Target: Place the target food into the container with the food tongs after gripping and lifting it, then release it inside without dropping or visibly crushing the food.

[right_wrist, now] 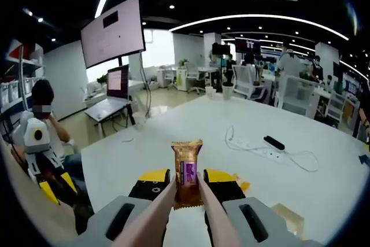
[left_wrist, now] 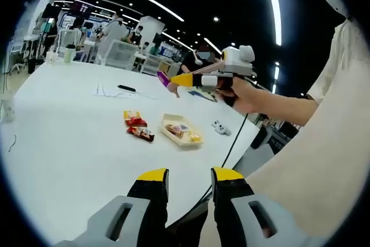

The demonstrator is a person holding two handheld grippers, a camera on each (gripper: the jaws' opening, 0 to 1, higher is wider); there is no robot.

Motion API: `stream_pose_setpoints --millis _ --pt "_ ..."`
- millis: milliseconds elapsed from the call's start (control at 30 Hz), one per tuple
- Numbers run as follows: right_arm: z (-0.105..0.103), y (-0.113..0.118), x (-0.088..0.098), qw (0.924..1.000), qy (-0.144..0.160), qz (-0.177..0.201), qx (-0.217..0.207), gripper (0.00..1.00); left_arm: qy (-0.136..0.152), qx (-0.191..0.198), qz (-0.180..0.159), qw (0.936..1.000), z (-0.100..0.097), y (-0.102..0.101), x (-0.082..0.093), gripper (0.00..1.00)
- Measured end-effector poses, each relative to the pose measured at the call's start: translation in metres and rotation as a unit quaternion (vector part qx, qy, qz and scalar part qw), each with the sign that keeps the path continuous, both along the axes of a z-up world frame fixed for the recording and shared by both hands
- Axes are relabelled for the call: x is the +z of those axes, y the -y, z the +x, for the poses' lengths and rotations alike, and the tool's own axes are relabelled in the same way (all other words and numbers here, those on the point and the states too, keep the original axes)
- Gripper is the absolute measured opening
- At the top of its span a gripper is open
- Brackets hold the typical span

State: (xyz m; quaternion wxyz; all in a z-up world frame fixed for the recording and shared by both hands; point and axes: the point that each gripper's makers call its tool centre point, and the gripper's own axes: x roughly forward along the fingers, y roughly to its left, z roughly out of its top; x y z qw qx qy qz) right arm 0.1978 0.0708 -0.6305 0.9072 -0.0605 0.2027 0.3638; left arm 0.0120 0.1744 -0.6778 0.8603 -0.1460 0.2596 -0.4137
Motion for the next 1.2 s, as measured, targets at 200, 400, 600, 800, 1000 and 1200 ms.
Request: stream_pose_setpoints --millis 200,400,600,800,1000,1200 --pt "0.001 0.007 0.001 1.0000 0.000 -0.001 -0.006 0.22 0.000 -0.001 0.001 1.0000 0.000 0.001 -0.001 0.28" --pt "0.003 0.015 0.002 0.9999 0.001 -0.001 -0.014 0.22 -0.002 0.001 0.000 1.0000 -0.001 0.002 -0.001 0.28" --pt "0.004 0.019 0.002 0.9998 0.001 0.000 -0.019 0.22 -0.003 -0.003 0.002 1.0000 -0.002 0.004 -0.002 0.28" --pt "0.005 0.029 0.000 0.9996 -0.002 0.001 -0.029 0.22 -0.005 -0.001 0.002 1.0000 -0.001 0.003 -0.001 0.29" --pt "0.008 0.036 0.001 0.9994 -0.001 0.002 -0.035 0.22 -0.007 -0.004 0.004 1.0000 -0.001 0.004 -0.003 0.28" --pt "0.012 0.040 0.003 0.9992 0.000 0.006 -0.041 0.22 -0.006 -0.011 0.004 0.9999 0.002 0.009 -0.002 0.28"
